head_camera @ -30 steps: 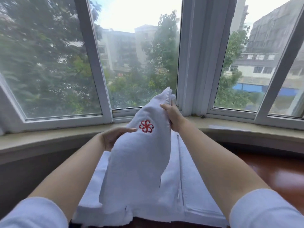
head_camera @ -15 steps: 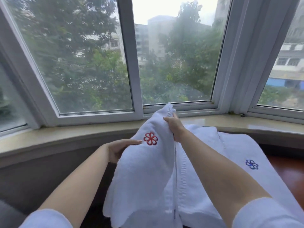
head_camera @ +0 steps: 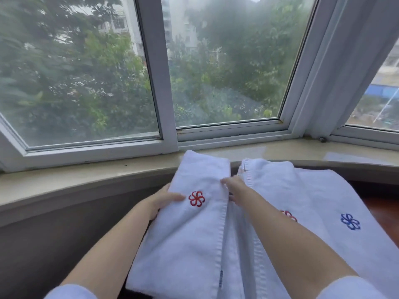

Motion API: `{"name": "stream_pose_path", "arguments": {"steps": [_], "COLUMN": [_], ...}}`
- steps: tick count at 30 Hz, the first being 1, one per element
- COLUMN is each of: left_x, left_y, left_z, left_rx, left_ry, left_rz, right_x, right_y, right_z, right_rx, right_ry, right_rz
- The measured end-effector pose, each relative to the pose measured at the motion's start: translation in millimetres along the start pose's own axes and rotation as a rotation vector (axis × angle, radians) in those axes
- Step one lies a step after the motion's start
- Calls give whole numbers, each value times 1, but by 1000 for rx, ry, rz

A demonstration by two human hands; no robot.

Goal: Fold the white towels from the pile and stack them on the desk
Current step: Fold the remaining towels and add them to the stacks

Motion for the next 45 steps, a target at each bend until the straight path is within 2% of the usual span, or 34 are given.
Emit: {"name": "stream_pose_path", "arguments": {"steps": [5,10,13,16,19,22,24,25,27,28,30,33,35,38,40,42,45], "left_x": [-7,-4,5,14,5,-24,-39,-40,-36,-32,-22,-16,-12,-4,4,13,29], "left_y": [-3,32,60,85,107,122,126,126,128,127,127,129,124,117,109,105,100], "left_z": [-13,-9,-1,10,23,33,37,38,41,43,52,65,68,75,83,92,103], "left_rx": [29,25,-19,-99,-126,-122,-59,5,154,212,200,22,-37,-51,-59,-94,-246], "left_ry": [-92,-262,-331,-214,-148,-212,-294,-365,-587,-616,-477,-32,115,348,488,526,517], "left_rz": [-121,-263,-254,-198,-236,-354,-366,-340,-221,-143,-3,-32,-46,30,71,98,115], "right_x": [29,39,51,33,13,31,53,59,60,56,49,44,44,43,38,32,18], "right_y": [9,57,93,111,125,148,159,163,160,159,156,161,164,167,165,161,157], "right_z": [9,19,22,5,-22,-36,-34,-33,-28,-28,-27,-34,-42,-53,-58,-63,-73], "right_rx": [116,-118,-302,-295,-302,-416,-487,-465,-316,-239,-115,-69,-153,-389,-509,-536,-549], "right_ry": [-33,-25,13,18,117,403,513,525,506,487,470,424,264,39,-68,-99,-128], "right_rz": [-34,-145,-158,-198,-150,30,132,129,49,-9,-120,-182,-100,37,11,-53,-114]}}
Point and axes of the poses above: each hand's wrist, its own y-axis away from the middle knuckle, its own z-axis out of the palm, x = y × z, the point moved 2 cm from there along -y, towards the middle knuckle, and after that the axes turned 11 degrees about y, right-handed, at the moved point
